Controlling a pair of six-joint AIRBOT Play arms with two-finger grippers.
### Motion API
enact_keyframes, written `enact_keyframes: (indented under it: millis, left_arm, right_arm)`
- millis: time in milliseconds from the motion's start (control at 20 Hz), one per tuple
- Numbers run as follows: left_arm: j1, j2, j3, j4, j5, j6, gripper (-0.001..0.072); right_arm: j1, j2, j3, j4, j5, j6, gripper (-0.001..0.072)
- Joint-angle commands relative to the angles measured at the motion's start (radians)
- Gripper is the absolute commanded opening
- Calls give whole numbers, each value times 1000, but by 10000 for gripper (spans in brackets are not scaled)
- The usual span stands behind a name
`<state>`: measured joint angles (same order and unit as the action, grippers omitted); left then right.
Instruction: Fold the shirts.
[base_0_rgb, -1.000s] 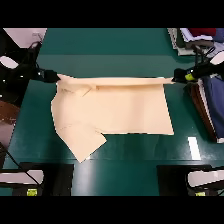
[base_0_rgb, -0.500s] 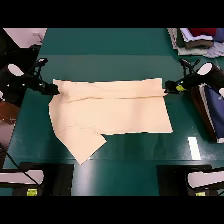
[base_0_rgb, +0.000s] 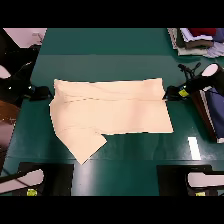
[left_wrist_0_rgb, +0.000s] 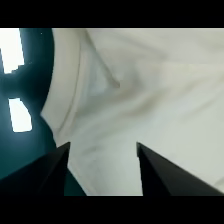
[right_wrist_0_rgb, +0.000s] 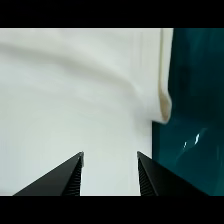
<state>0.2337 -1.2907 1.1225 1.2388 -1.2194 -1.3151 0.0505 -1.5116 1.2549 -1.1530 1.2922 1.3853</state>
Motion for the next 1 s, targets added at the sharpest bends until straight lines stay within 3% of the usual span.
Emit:
enact_keyframes:
  millis: [0,150,400,950]
  left_arm:
    - [21,192,-206,10,-89,-68,498]
    - [21,332,-436,-42,-132,-101,499]
    - [21,402,-660,-95,-159,-101,499]
    - [21,397,-679,-183,-14,-125,498]
  right_arm:
    - [-55,126,-119,3,27,-7,412]
    - [-110,235,-209,9,20,-20,465]
    - [-153,330,-246,8,16,-45,465]
    - [-150,377,-245,11,-6,-53,464]
